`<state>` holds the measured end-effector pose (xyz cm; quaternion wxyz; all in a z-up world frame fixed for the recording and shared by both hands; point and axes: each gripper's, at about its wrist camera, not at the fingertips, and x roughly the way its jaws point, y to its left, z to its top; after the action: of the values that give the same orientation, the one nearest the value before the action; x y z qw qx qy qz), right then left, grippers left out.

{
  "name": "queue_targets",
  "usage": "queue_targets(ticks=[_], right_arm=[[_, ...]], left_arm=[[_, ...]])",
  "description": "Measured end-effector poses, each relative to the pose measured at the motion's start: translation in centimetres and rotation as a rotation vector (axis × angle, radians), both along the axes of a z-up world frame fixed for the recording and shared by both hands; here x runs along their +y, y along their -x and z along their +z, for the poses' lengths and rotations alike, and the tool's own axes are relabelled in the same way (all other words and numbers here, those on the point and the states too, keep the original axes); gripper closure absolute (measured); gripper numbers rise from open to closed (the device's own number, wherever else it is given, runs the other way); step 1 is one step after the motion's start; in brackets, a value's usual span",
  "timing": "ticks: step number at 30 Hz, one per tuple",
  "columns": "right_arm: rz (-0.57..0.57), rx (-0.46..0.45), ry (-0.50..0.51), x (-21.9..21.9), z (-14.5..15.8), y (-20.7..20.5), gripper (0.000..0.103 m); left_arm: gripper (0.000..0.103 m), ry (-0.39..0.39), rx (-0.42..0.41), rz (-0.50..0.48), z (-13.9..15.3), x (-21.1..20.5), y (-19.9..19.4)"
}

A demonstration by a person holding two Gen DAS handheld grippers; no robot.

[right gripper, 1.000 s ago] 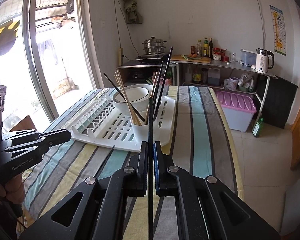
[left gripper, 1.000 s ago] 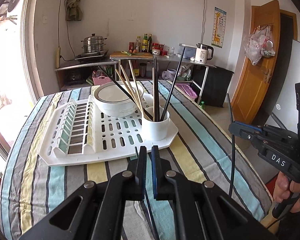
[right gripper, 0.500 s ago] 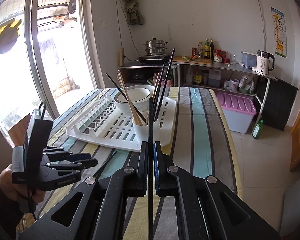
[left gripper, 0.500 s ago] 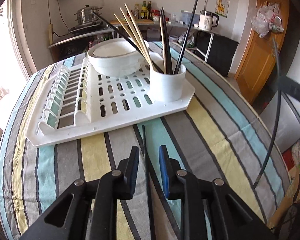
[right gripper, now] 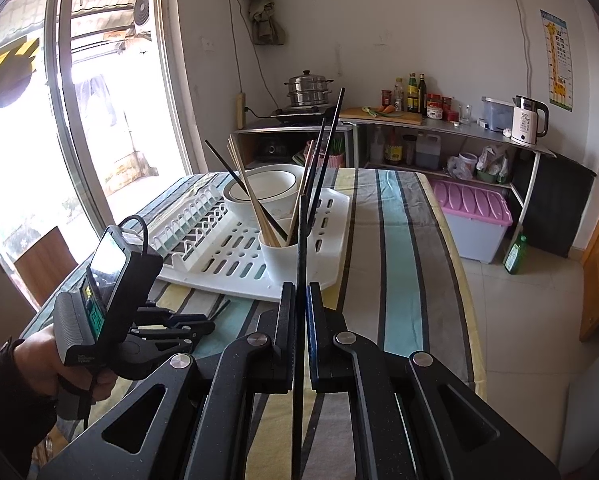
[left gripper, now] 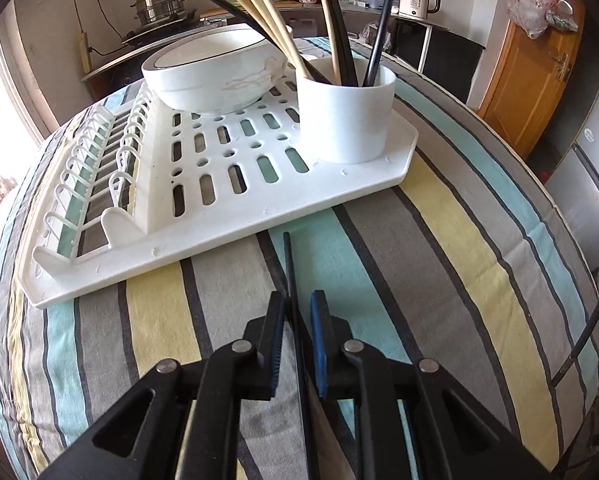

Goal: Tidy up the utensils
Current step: 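Lift both held black chopsticks and carry them over the white cup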

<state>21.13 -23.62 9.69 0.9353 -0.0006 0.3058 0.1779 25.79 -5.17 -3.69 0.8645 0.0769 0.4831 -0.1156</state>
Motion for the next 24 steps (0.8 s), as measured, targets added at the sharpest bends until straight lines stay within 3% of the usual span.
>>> queue_targets(ticks=[8,19,24], right_arm=[[0.001,-0.001,-0.001,0.0,0.1,0.1,0.098],[0.0,-0.039,-0.014,-0.2,1.6,1.1,0.098],[-0.006,-0.058,-0.022,-0.3,2.1,1.7,0.098]], left_arm=[[0.098,0.056,-0.04,0.0,2.2,0.6,1.5],[0.098,0.183,-0.273,0.008,11.7,3.0,5.5],[0.098,0.222,-0.339,0.002,13.7,3.9,7.1]])
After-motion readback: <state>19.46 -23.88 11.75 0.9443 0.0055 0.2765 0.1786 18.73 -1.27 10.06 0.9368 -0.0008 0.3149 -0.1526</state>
